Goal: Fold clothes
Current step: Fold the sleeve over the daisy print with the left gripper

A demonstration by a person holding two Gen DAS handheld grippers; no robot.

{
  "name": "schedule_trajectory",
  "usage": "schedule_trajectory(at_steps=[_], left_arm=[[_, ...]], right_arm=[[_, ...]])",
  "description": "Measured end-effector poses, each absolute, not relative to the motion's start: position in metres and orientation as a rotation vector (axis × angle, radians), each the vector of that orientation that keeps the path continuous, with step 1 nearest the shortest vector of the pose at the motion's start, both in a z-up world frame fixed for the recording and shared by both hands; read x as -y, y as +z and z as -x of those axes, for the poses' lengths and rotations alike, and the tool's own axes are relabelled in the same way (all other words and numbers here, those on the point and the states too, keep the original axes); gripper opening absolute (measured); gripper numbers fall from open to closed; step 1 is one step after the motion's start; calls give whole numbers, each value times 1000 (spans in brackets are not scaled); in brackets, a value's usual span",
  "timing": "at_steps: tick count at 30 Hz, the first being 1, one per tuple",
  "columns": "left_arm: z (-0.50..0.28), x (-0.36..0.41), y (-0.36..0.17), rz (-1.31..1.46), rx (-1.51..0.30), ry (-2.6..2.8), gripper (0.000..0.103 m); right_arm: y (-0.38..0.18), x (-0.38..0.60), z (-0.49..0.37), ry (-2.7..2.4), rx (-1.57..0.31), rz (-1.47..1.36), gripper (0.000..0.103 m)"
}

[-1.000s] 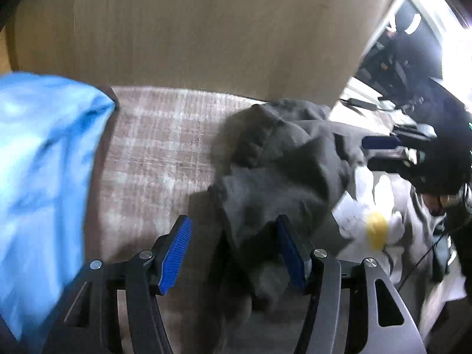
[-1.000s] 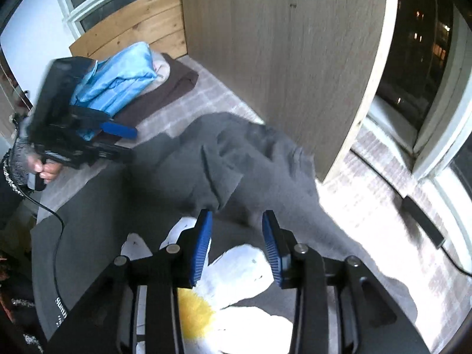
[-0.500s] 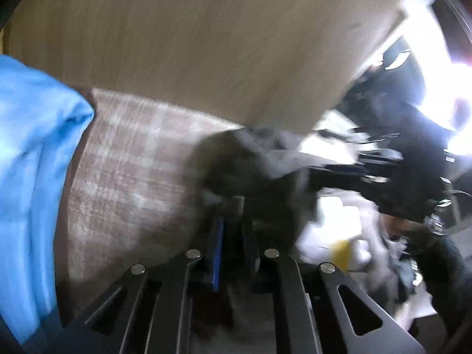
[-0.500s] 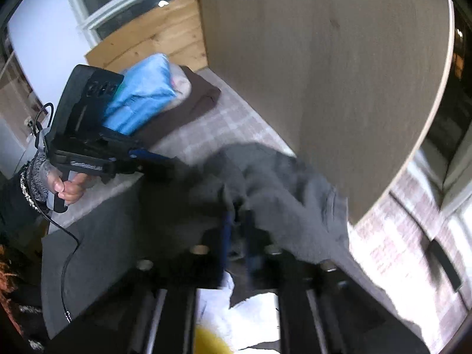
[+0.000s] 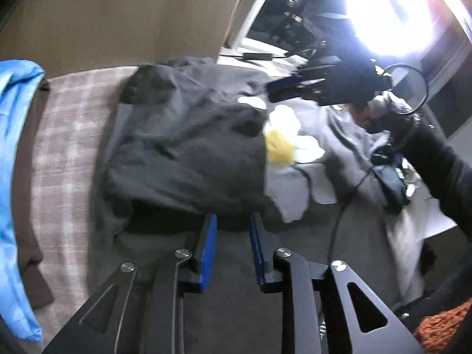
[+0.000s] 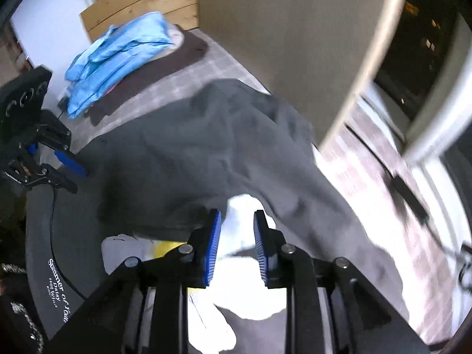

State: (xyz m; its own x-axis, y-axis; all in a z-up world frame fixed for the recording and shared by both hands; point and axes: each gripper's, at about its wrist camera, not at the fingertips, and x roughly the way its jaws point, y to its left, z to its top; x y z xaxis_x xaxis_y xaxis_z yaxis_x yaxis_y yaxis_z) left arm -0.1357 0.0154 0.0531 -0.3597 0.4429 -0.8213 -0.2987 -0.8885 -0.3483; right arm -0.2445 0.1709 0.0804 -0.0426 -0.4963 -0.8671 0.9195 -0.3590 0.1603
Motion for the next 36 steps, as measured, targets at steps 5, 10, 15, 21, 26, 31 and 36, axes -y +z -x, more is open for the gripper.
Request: schedule_trajectory(at_steps=[5,10,15,21,26,31,36], left_arm=[[127,-48,48,1374,-48,2252,40],[125,-95,44,1248,-445,2262,50],[136,-95,33,1272,-440,2209,45],[144,-84,32,1279,-354,2173,10],[140,-47,60,1229,-76,2208,10],[145,-43,48,1269,-62,2231,10],[146,-42,42,1263,-58,2246,10]], right_arm=[[78,-186,265,-1675,-363,-1199,46],[65,-180,271,-1615,-233,-1305,46],[63,-167,257,-1564,-252,-1304,46],[79,-164,242,-1571,-283,-1237,4],[87,-160,234,-1576,-305,-1216,4],[62,-150,247,-1586,-306,-1406,38],[53,-134,246,-1574,-344,-1456,60]])
